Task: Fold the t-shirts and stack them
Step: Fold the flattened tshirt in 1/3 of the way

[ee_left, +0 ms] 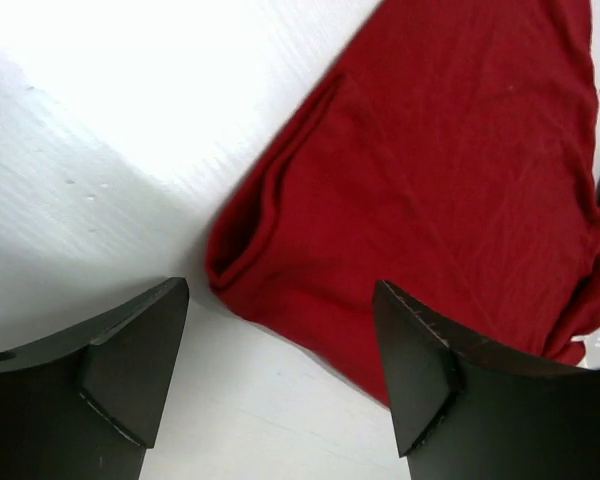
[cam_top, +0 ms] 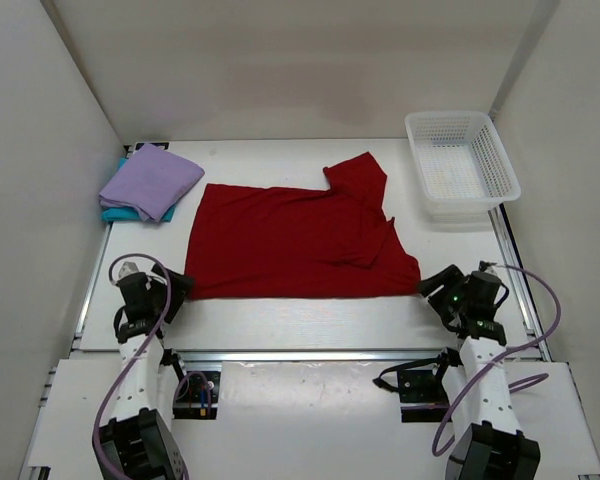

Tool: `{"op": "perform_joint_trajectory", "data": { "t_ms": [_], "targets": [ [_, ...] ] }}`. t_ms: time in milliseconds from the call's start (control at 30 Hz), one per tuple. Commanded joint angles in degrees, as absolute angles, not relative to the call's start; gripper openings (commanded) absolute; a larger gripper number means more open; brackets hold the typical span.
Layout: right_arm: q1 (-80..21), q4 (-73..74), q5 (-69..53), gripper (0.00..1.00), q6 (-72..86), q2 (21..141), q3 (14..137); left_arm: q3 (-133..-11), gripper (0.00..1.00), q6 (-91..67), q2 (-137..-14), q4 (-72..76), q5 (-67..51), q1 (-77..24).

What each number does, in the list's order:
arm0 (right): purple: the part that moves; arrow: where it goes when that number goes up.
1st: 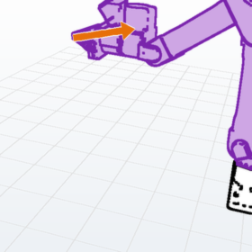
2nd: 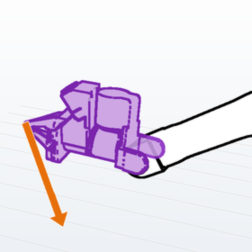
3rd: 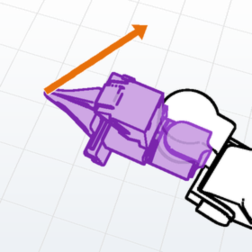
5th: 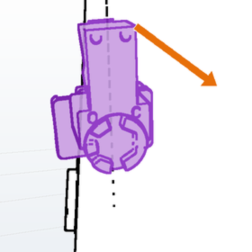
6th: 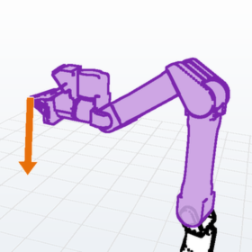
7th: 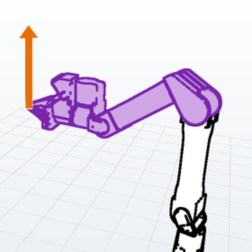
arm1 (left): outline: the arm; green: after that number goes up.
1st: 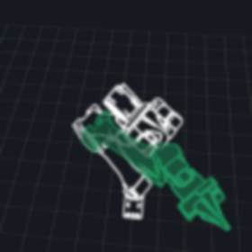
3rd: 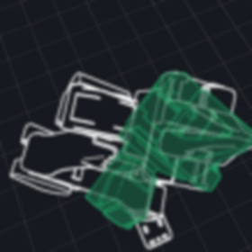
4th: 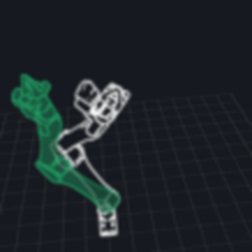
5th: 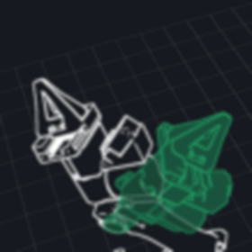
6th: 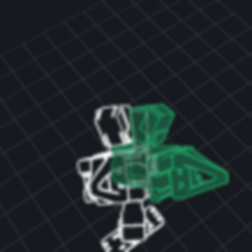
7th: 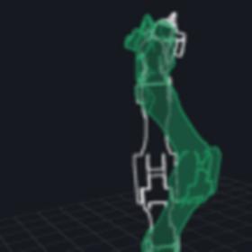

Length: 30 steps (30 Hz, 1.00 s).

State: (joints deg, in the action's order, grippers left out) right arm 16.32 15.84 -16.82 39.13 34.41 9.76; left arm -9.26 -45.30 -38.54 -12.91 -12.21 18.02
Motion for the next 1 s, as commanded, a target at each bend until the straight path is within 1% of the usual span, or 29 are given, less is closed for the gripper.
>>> {"op": "perform_joint_trajectory", "data": {
  "t_ms": [0,33,67,100,133,167,200,233,267,300,333,367,400,433,467,533,567,600,633,667,733,900,967],
  "targets": [
    [14.0,17.8,-15.1,0.58,34.6,35.1,18.6,-15.7,0.86,-42.5,-39.2,-17.5,-9.9,16.0],
    [12.8,16.6,-15.6,0.52,34.6,36.0,19.3,-16.5,0.84,-41.7,-39.4,-17.7,-9.5,15.0],
    [9.7,15.0,-16.3,0.46,34.2,37.2,20.2,-17.7,0.8,-40.4,-38.6,-17.5,-8.8,14.1],
    [5.8,13.3,-16.0,0.42,34.4,38.5,20.3,-18.1,0.73,-40.1,-38.7,-15.9,-8.9,13.8],
    [3.6,10.5,-15.0,0.26,34.7,41.5,21.0,-17.8,0.58,-39.6,-38.8,-14.6,-10.4,12.4],
    [-1.7,8.6,-12.9,0.13,34.9,45.5,21.4,-16.9,0.45,-39.3,-39.0,-12.6,-11.9,11.8],
    [-6.2,8.0,-12.0,0.08,34.2,49.7,23.1,-16.2,0.3,-40.0,-39.7,-10.0,-13.7,10.0],
    [-7.8,6.8,-11.3,0.02,33.4,51.8,24.9,-16.1,0.26,-40.3,-40.8,-8.9,-14.2,8.4],
    [-10.3,4.6,-11.8,0.0,33.2,55.8,26.3,-16.1,0.23,-40.5,-41.4,-7.9,-11.9,4.3],
    [-11.3,2.5,-12.2,0.0,32.8,58.9,26.6,-17.2,0.22,-40.5,-43.1,-6.4,-10.5,-1.3],
    [-11.2,1.7,-13.3,0.01,32.5,61.4,28.1,-18.9,0.21,-40.4,-45.3,-5.3,-7.8,-3.8],
    [-10.8,1.0,-14.0,0.02,31.8,62.7,30.6,-19.6,0.22,-40.1,-46.6,-5.1,-3.8,-8.7],
    [-10.3,1.6,-13.9,0.03,31.5,65.5,32.0,-20.8,0.23,-39.6,-48.8,-3.2,-2.2,-12.0],
    [-10.1,1.1,-13.6,0.06,29.4,68.8,35.9,-22.7,0.25,-39.4,-51.4,-1.5,-0.5,-13.0],
    [-10.5,2.0,-12.8,0.08,28.4,70.6,39.9,-23.3,0.26,-39.7,-52.5,-0.5,-1.1,-13.0],
    [-9.5,1.8,-11.6,0.14,24.5,78.1,45.5,-26.7,0.28,-41.8,-60.3,5.2,-6.5,-9.8],
    [-9.1,2.6,-11.7,0.18,23.8,80.2,49.5,-28.0,0.28,-42.2,-62.2,6.1,-8.5,-8.4],
    [-7.9,3.4,-12.7,0.24,23.1,83.9,51.7,-30.8,0.28,-42.3,-66.1,6.4,-8.4,-7.7],
    [-7.6,3.9,-12.5,0.28,22.3,87.5,55.2,-34.2,0.29,-41.8,-69.7,6.6,-8.1,-7.5],
    [-7.6,4.5,-12.4,0.33,20.7,89.4,58.9,-35.3,0.29,-41.9,-73.6,6.7,-8.1,-6.9],
    [-7.6,7.3,-12.4,0.38,18.5,96.1,64.9,-40.4,0.29,-42.9,-79.2,7.5,-9.7,-4.8],
    [-7.5,12.9,-12.9,0.4,14.2,106.3,79.5,-49.3,0.29,-45.8,-94.2,10.5,-15.2,-2.5],
    [-6.5,14.7,-14.0,0.41,13.5,109.8,83.0,-51.5,0.28,-45.7,-97.5,10.7,-15.9,-1.8]
  ]
}}
